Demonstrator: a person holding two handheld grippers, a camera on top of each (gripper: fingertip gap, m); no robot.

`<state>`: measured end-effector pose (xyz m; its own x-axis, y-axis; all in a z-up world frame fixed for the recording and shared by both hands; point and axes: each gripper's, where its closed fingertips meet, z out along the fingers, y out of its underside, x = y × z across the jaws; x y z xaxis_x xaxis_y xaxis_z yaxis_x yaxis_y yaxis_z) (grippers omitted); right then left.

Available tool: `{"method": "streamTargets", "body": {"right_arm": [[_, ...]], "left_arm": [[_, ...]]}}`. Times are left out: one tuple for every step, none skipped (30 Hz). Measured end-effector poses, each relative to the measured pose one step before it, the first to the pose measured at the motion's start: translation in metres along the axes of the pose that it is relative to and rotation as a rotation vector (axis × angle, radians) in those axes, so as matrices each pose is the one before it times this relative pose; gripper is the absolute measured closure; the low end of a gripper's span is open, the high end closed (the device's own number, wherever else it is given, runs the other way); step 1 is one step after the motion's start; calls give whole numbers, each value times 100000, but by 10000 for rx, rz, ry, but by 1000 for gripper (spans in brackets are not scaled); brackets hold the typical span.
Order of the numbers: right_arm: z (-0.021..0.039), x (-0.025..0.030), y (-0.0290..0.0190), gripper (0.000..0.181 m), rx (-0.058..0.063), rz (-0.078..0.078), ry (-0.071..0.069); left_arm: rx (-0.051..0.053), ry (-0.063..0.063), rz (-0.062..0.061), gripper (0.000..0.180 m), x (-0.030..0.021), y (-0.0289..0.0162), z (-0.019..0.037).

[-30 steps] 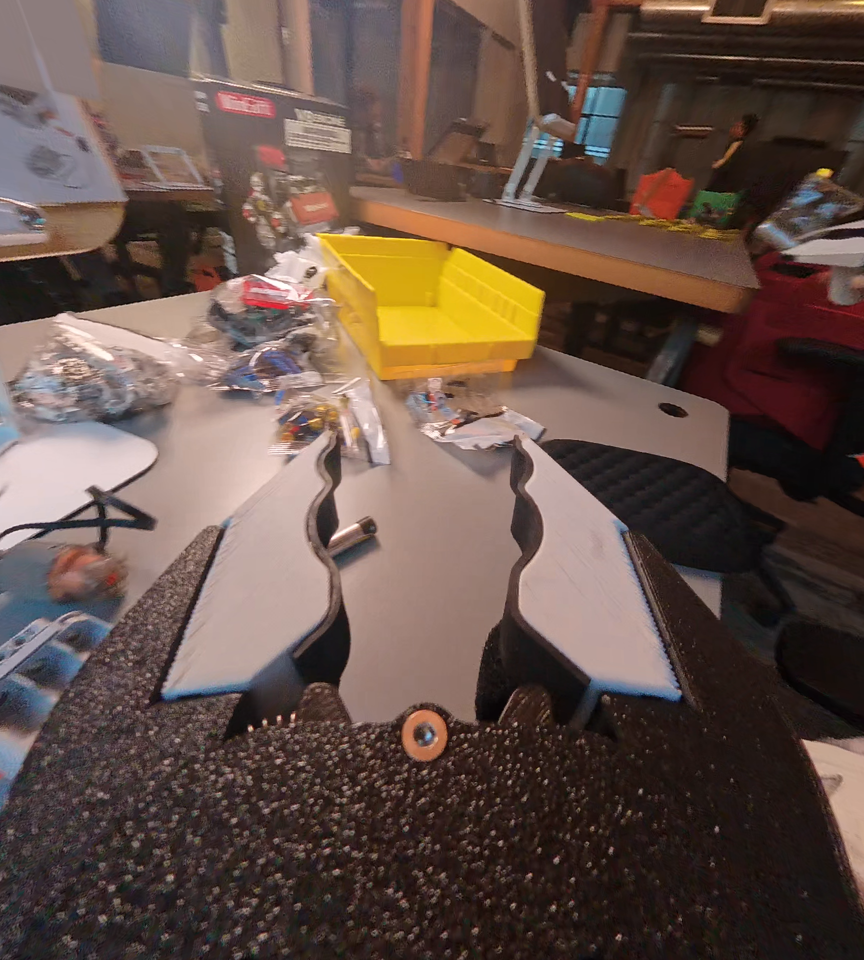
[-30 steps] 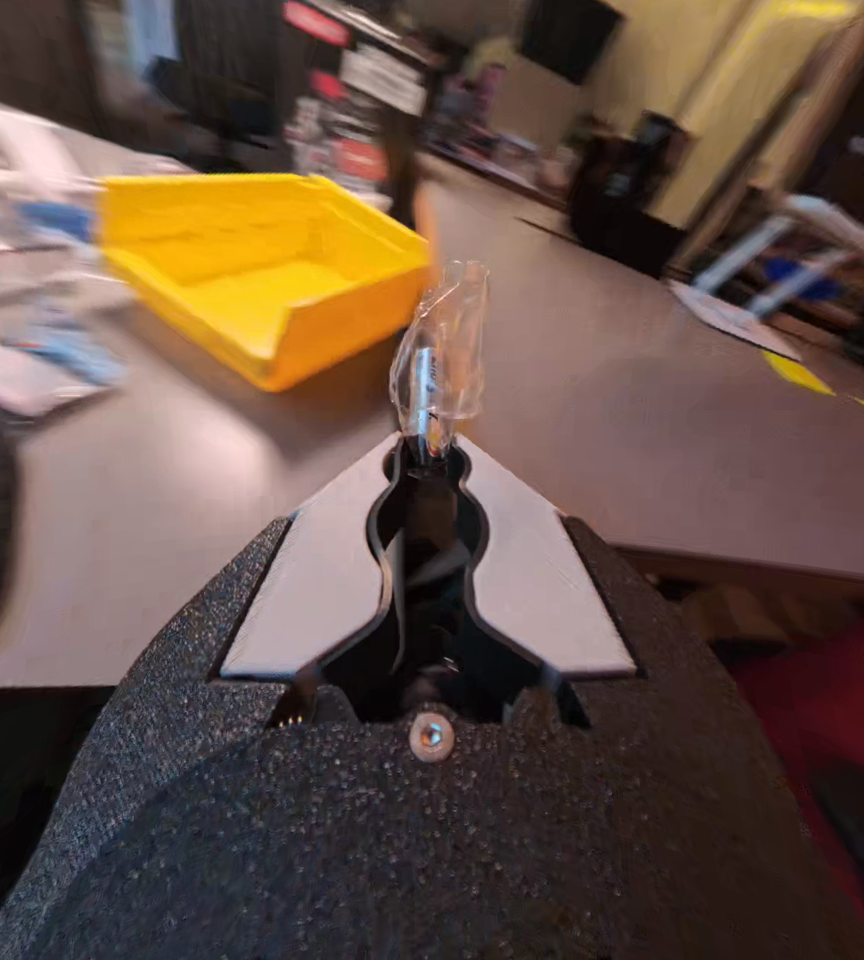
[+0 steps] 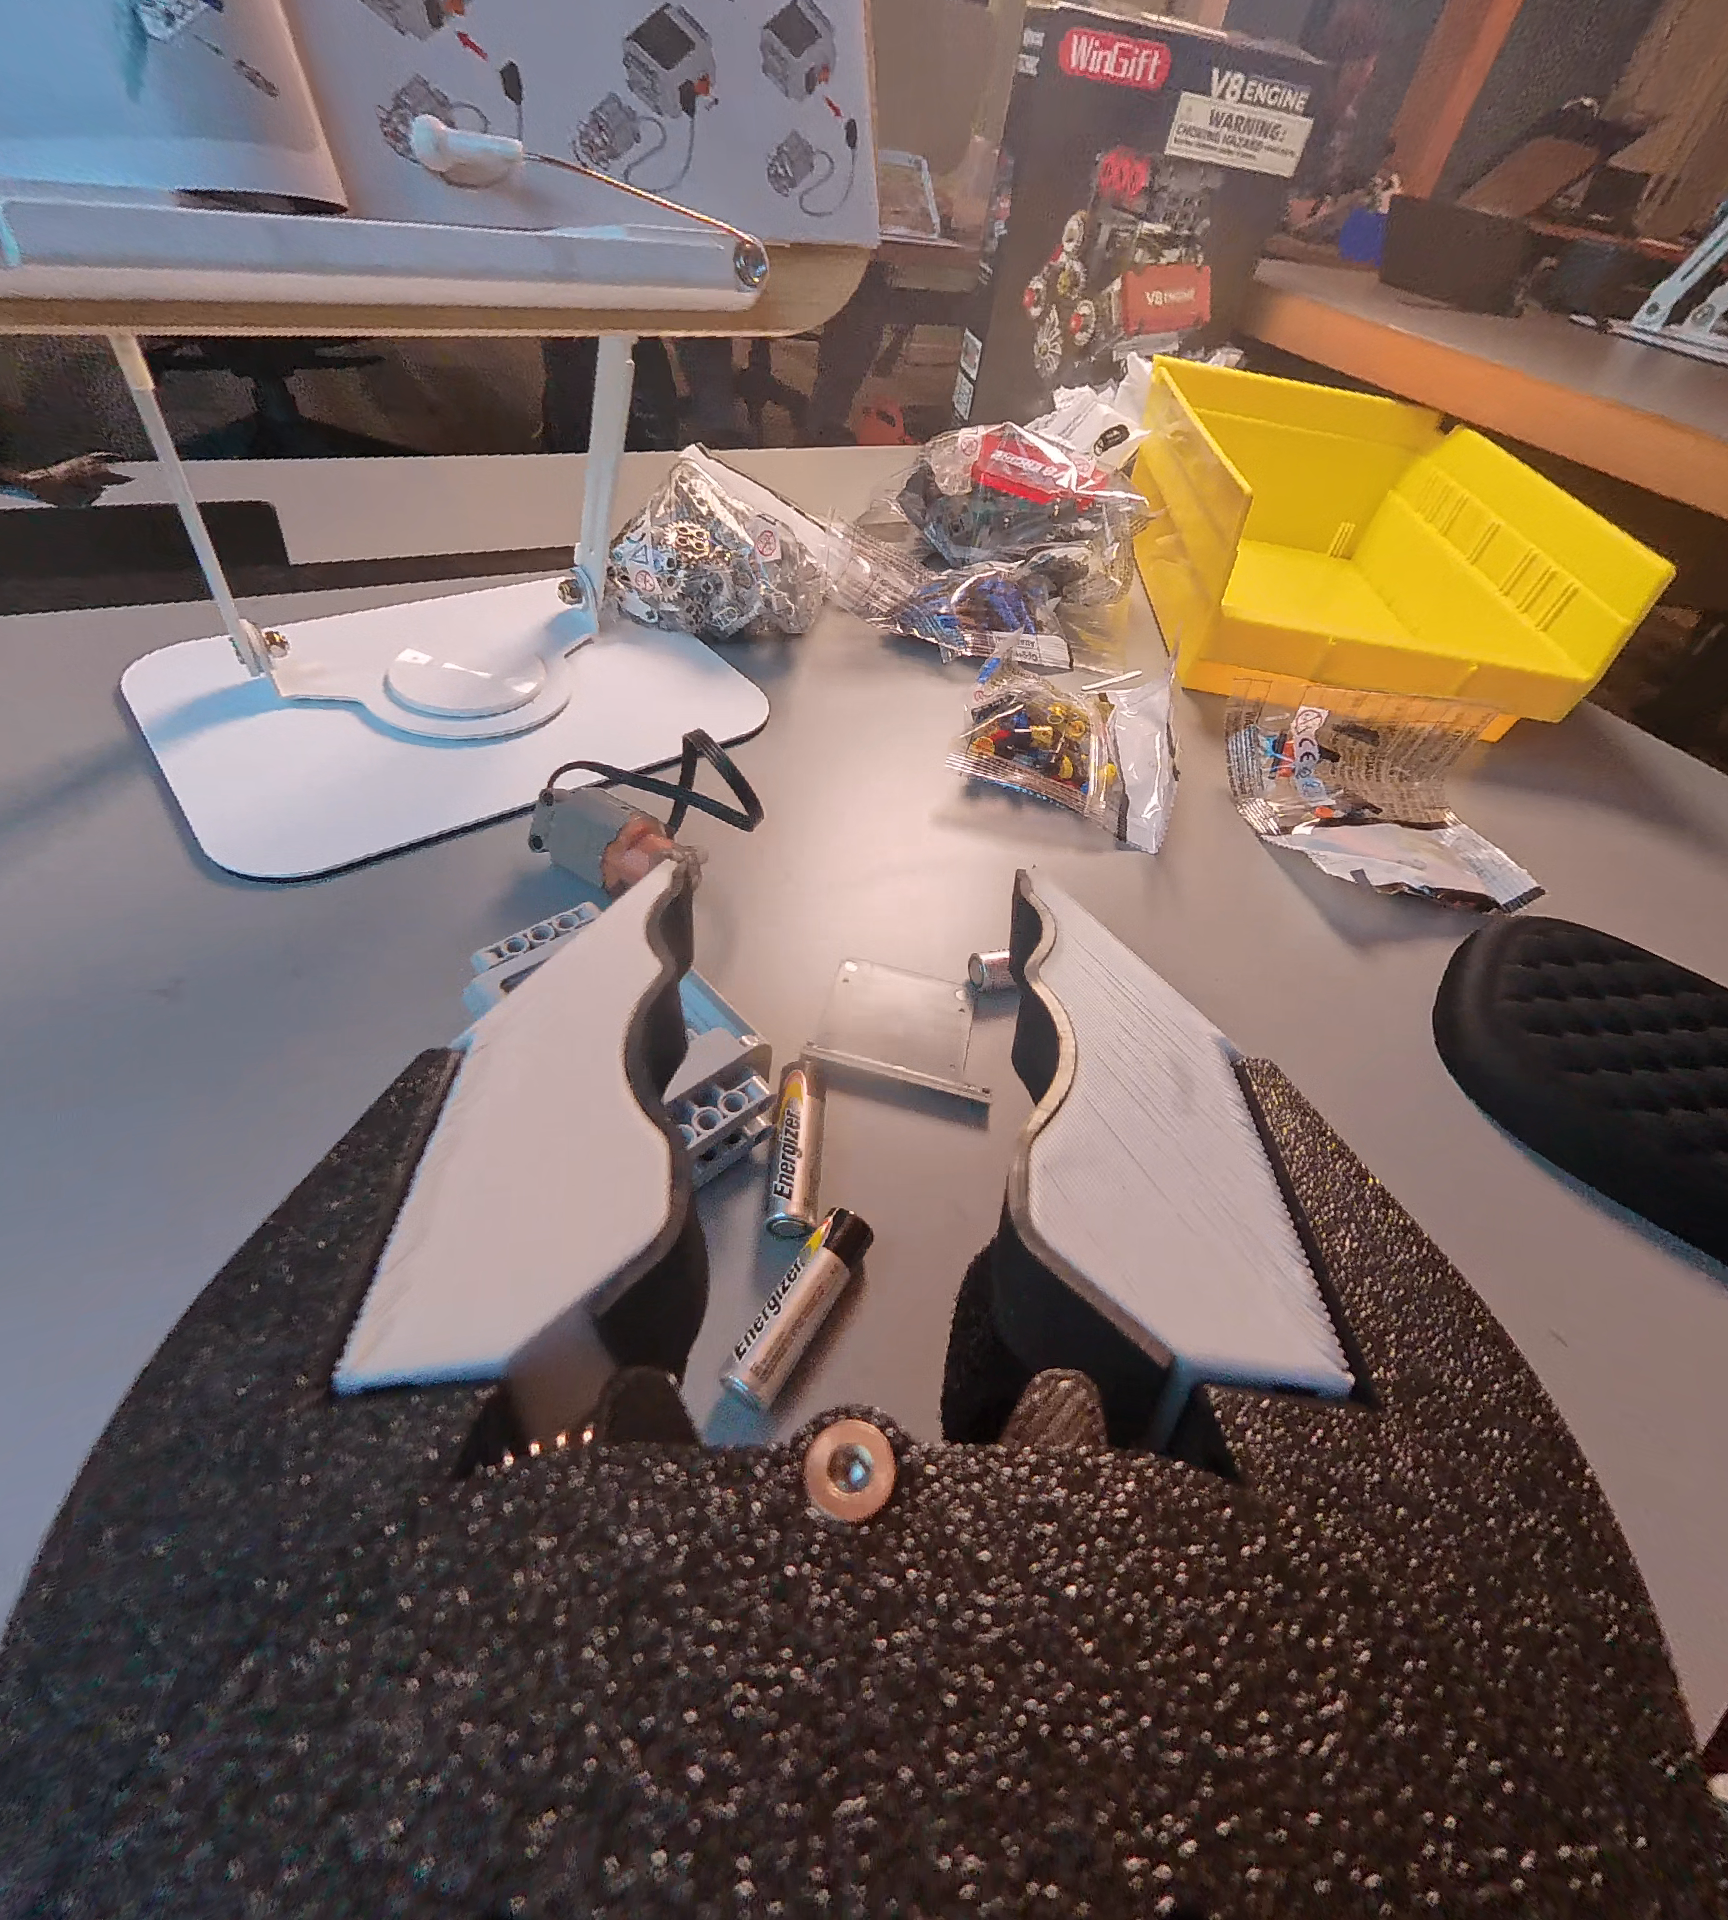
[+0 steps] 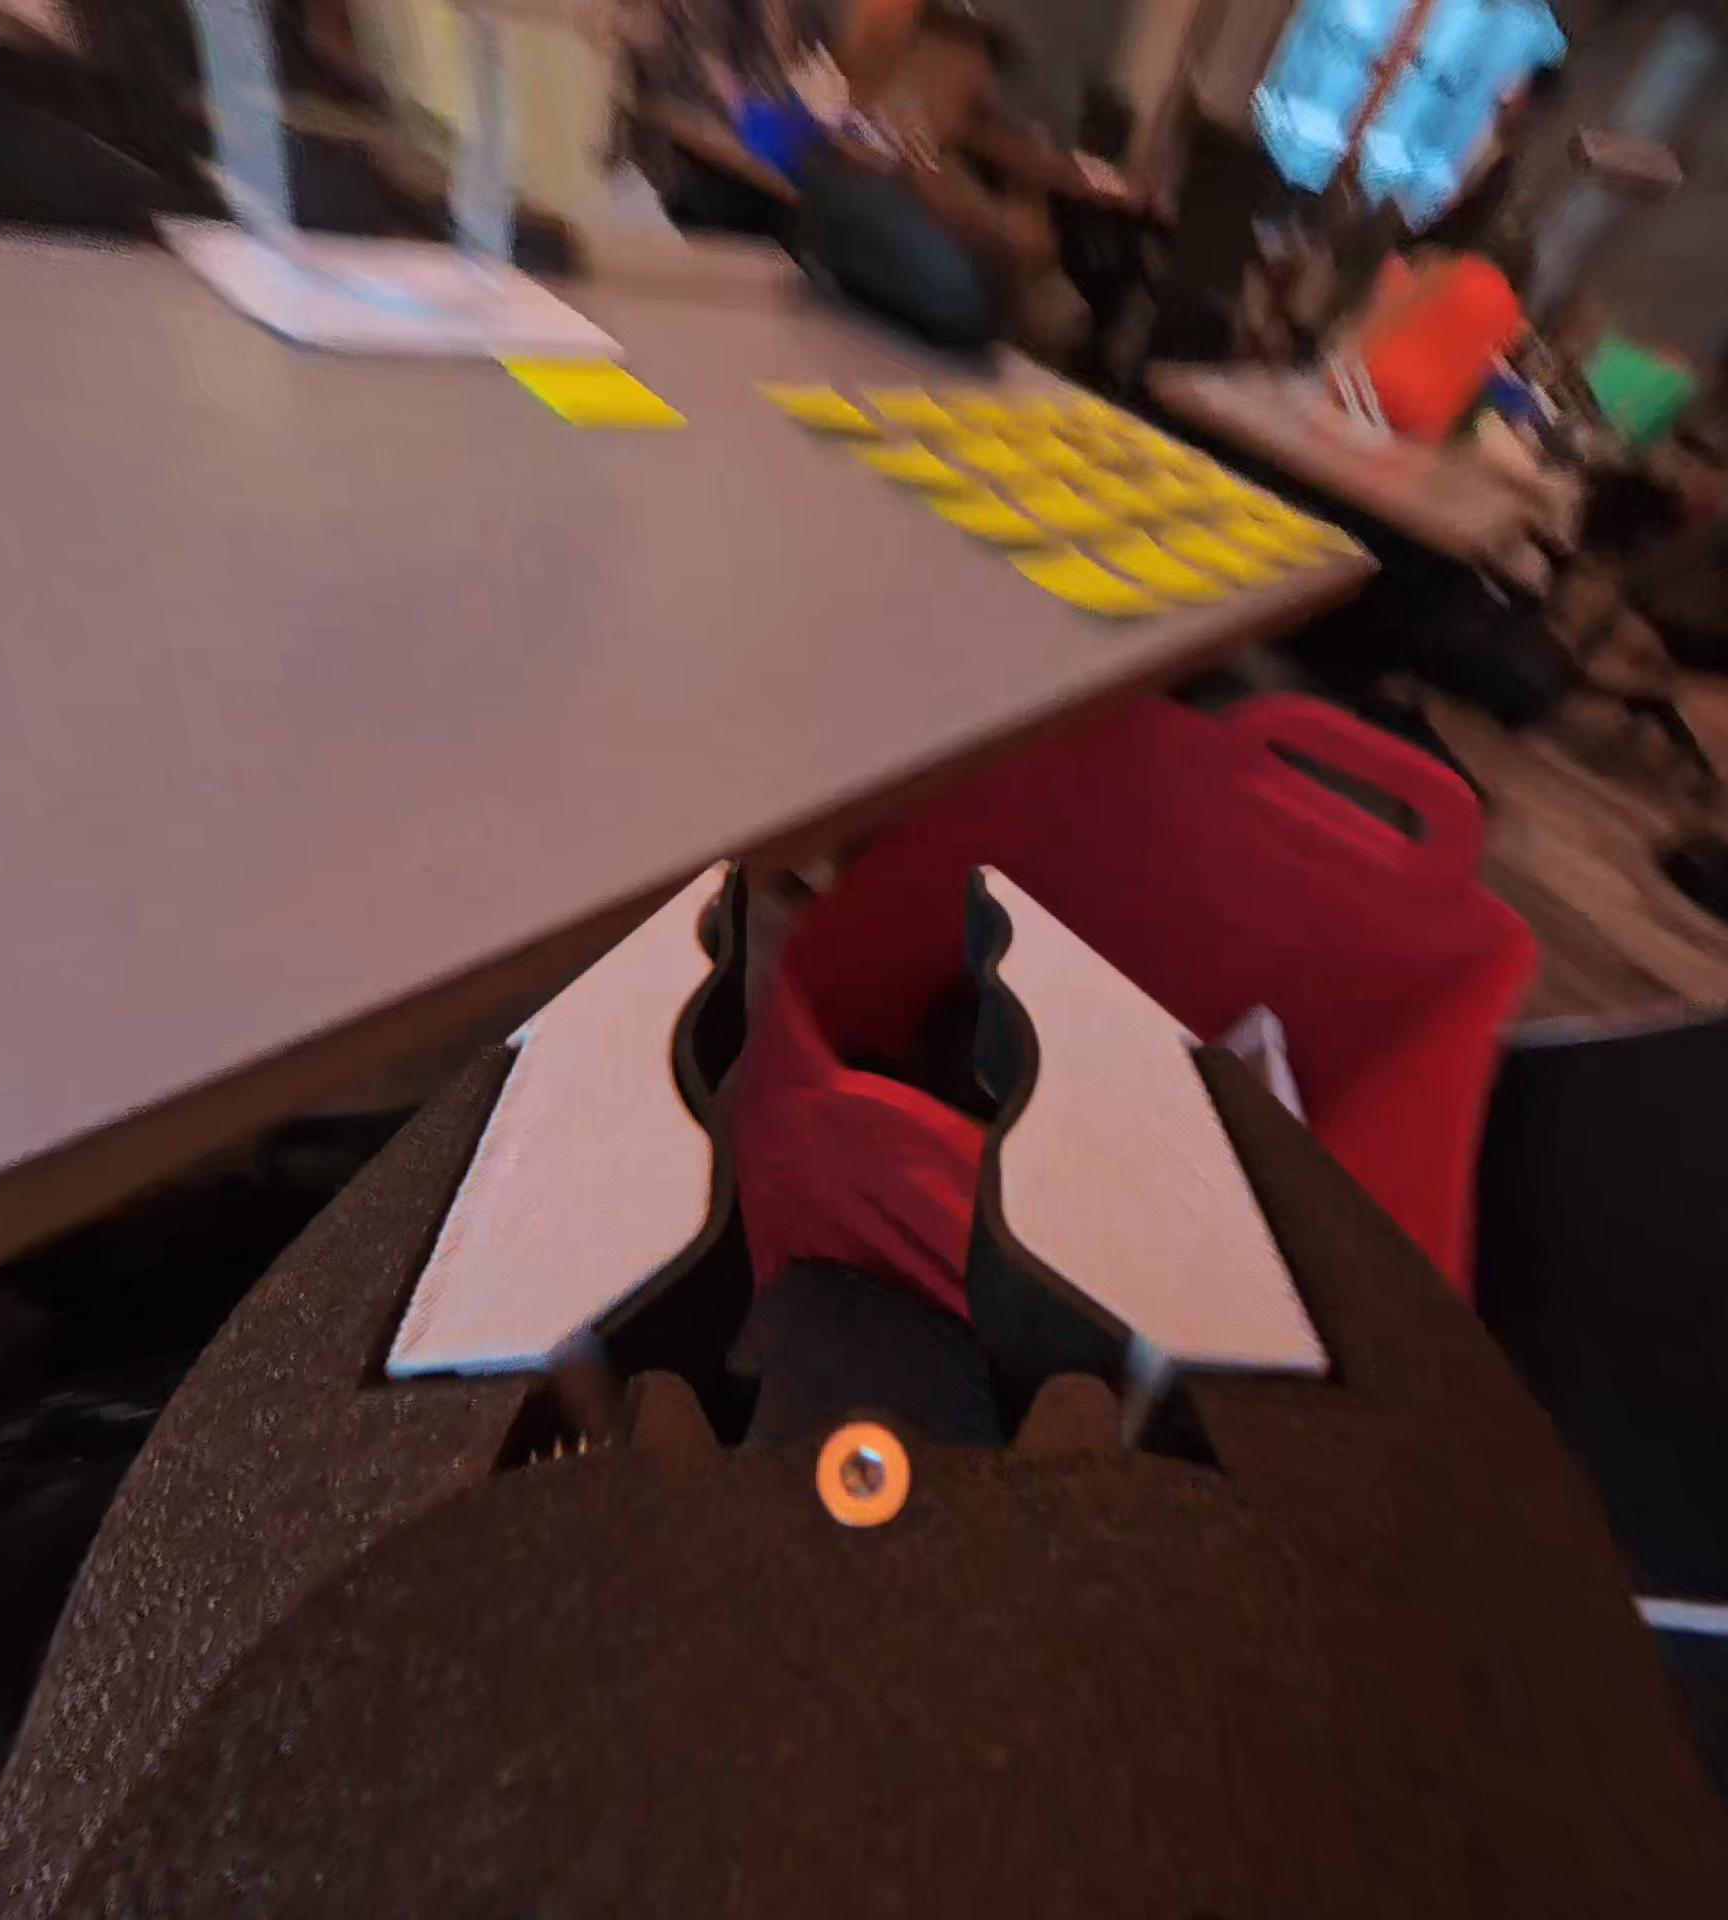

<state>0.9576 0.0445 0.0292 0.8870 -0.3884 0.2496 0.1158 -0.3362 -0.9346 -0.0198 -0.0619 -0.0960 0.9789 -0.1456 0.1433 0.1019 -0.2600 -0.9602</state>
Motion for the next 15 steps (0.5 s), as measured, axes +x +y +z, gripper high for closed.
{"method": "streamTargets", "body": {"right_arm": [[-2016,-3448,-1528,139,684,-149,-773],[-1837,-3858,-1475,138,635,-186,-758],[-1531,-4314,-1343,138,505,-203,-837],[-1162,-4609,-1098,138,337,-280,-861],[-789,-4662,-1062,138,320,-275,-717],[-464,-5053,-1105,137,342,-248,-846],[-19,-5350,-980,137,250,-200,-980],[483,-5469,-822,136,176,-181,-1034],[988,-5436,-631,135,93,-259,-1068],[1478,-5101,-419,133,-36,-250,-974],[1842,-4824,-432,132,-37,-240,-947],[2088,-4634,-627,130,62,-150,-1006],[2316,-4366,-643,130,39,-136,-1064],[2509,-3778,-762,130,111,-55,-929],[2632,-3427,-742,132,131,-12,-951]], "left_arm": [[81,-10,-91,121,-433,-134,-316],[91,-43,-21,121,-474,-142,-329],[47,-60,41,121,-496,-82,-339],[22,-47,59,121,-494,-37,-352],[14,-35,22,121,-507,-2,-357],[-32,-13,1,120,-509,58,-344],[-69,1,21,119,-510,113,-338],[-120,-18,81,119,-526,193,-325],[-202,-13,160,118,-515,291,-307],[-242,1,212,118,-467,351,-296],[-242,41,231,118,-406,363,-292],[-228,102,186,118,-309,361,-274],[-251,217,142,118,-144,407,-254],[-258,264,110,118,-58,445,-238],[-261,323,112,118,50,518,-217]]}}
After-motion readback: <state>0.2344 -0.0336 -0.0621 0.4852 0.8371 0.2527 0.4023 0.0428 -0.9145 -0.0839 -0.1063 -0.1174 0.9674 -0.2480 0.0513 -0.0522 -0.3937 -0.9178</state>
